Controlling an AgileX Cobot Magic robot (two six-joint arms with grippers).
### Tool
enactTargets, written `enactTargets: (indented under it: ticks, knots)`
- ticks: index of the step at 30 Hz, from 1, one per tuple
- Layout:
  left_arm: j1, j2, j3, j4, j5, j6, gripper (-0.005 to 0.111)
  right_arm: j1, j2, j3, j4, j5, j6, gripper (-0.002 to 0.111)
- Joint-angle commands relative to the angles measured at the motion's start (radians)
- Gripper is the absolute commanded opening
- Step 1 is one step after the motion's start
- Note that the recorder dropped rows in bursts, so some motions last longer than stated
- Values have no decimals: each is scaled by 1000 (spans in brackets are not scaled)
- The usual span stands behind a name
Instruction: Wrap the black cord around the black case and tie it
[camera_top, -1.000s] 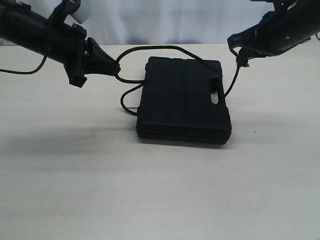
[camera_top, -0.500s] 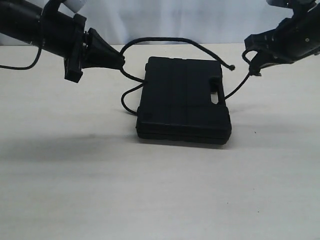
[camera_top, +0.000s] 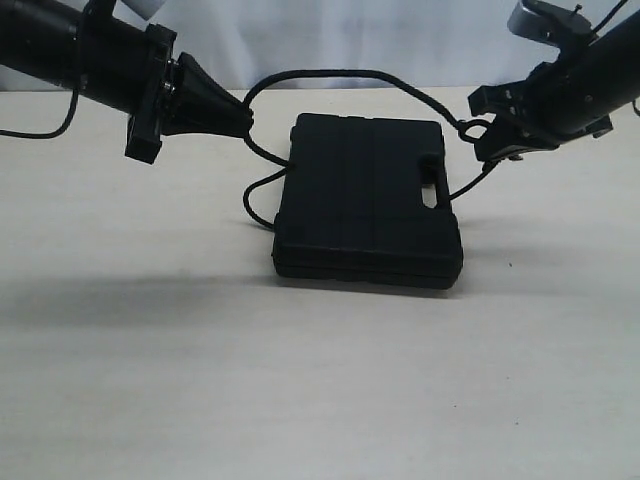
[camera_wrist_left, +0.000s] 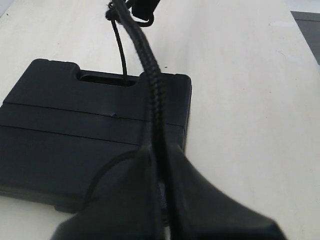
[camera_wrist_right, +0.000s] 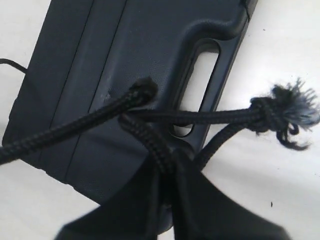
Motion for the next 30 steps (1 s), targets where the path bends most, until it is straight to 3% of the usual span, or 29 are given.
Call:
enactTargets:
  ticks: [1,14,21,30]
  knots:
    - [0,-10,1,-16,10,3,0,-5,0,1,25,-15,-4,4]
    - [0,-10,1,-10,12,3,0,-36,0,1,-64,-83,145,4]
    - [0,-10,1,-14,7,7,0,-36,26,1,115,0,25,4]
    - [0,-10,1,-12,-33,7,0,-36,35,1,126,66,-13,4]
